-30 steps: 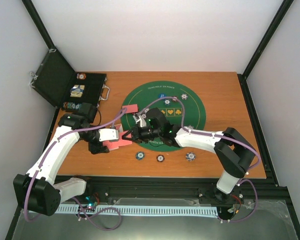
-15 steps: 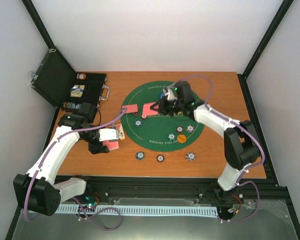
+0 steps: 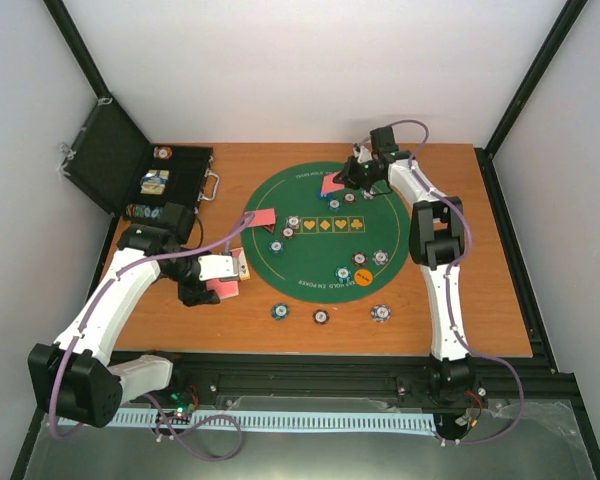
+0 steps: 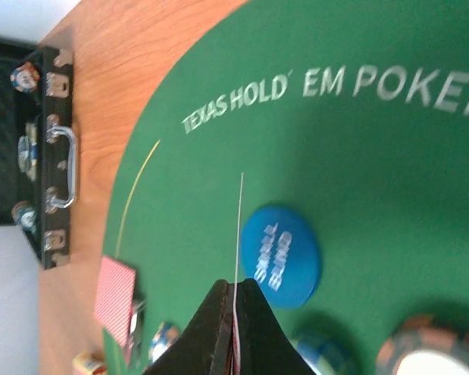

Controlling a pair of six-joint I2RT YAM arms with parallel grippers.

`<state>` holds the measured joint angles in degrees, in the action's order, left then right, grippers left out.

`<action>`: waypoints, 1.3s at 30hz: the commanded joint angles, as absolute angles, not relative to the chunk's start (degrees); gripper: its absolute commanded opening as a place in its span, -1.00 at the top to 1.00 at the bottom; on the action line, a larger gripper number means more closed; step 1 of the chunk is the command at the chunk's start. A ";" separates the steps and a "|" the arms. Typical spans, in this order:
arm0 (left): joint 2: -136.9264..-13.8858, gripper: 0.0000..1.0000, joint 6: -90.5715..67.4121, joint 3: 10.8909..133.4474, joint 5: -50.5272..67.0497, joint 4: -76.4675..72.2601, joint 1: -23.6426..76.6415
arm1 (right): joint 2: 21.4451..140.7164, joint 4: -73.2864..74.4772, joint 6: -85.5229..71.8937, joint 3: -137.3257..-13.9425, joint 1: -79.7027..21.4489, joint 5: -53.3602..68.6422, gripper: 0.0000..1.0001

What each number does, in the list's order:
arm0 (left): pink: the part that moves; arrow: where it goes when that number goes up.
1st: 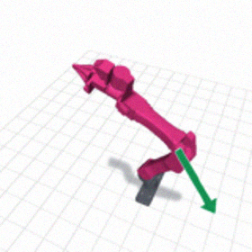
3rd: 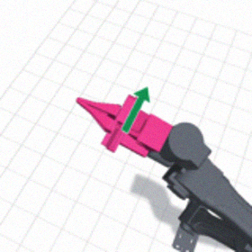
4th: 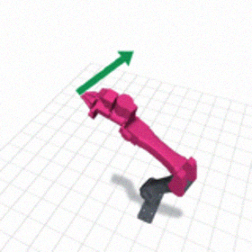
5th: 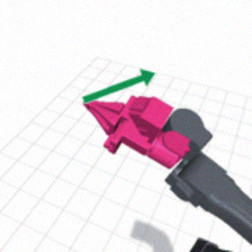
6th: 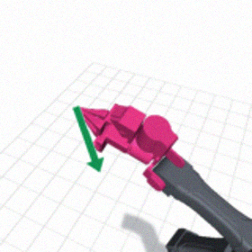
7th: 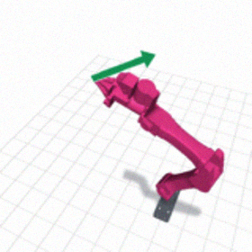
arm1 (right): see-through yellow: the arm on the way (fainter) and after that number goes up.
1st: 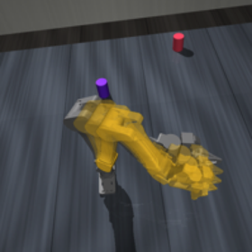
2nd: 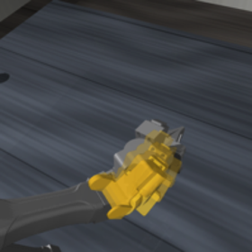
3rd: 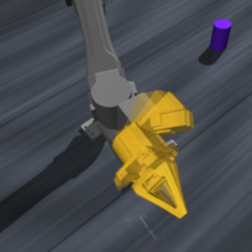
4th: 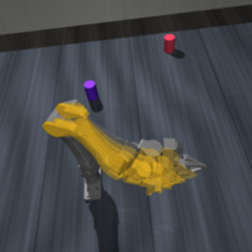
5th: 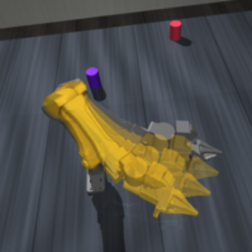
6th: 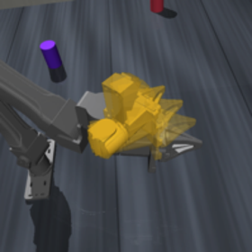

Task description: Distribute texas hold em gaming equipment

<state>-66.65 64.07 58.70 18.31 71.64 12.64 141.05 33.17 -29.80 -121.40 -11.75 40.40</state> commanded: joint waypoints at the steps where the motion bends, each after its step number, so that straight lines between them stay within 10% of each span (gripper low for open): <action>1: -67.00 0.98 63.74 61.08 20.00 71.78 12.83 | 148.45 40.70 -27.66 -133.88 -11.75 39.44 0.95; 8: -66.75 0.98 63.85 60.27 19.53 71.40 12.82 | 153.75 38.20 -31.19 -140.00 -10.42 40.12 0.89; 14: -66.97 0.98 63.91 60.07 18.79 71.11 12.83 | 153.66 43.77 -29.04 -141.47 -9.68 35.35 0.21; 26: -65.69 0.98 63.90 58.46 18.11 70.43 12.79 | 139.92 51.34 -22.39 -132.81 -8.11 26.18 0.01; 39: -65.68 0.98 63.03 60.14 18.66 71.04 12.81 | 104.61 25.08 -30.89 -83.31 -16.72 35.27 -0.24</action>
<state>-66.74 63.77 58.30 17.56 71.35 12.64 113.32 35.55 -26.96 -95.33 -10.61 31.00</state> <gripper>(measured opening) 0.689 0.590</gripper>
